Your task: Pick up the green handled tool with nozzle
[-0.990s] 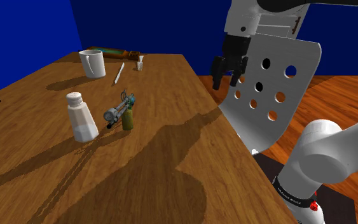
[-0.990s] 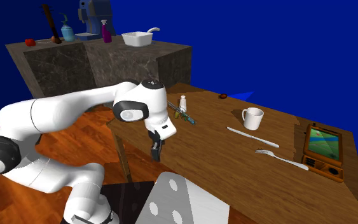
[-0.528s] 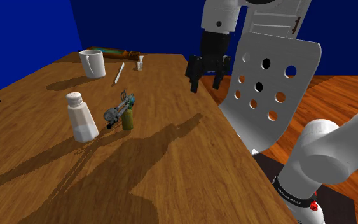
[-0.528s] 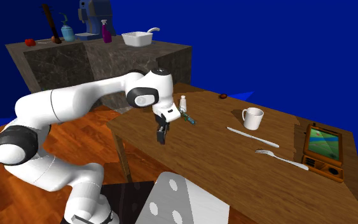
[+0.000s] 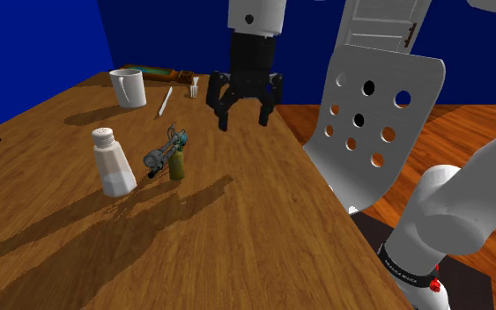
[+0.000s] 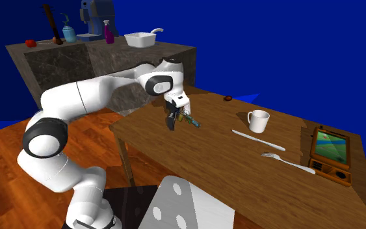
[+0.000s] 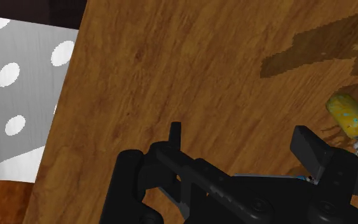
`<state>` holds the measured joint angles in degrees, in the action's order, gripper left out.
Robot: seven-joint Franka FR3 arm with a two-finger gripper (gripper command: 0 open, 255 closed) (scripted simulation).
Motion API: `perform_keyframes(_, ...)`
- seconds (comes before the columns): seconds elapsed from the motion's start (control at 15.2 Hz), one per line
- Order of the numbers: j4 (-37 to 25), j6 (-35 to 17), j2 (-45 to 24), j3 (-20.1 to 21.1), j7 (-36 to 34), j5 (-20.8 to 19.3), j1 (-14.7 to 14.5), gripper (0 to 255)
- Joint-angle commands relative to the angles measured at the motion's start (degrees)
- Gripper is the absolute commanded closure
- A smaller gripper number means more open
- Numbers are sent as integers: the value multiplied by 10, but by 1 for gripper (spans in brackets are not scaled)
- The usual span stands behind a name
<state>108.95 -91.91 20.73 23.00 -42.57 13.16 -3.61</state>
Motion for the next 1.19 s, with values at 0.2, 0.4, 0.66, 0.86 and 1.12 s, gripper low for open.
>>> perform_keyframes(0.2, -112, 4, -105, 56, -88, -29, -5, 0)
perform_keyframes(0.4, -192, 13, -179, 90, -147, -63, -18, 0)
perform_keyframes(0.66, -256, 19, -243, 110, -194, -98, -39, 0)
perform_keyframes(0.86, -222, -6, -234, 108, -188, -92, -36, 0)
perform_keyframes(1.12, -185, -36, -225, 107, -182, -87, -34, 0)
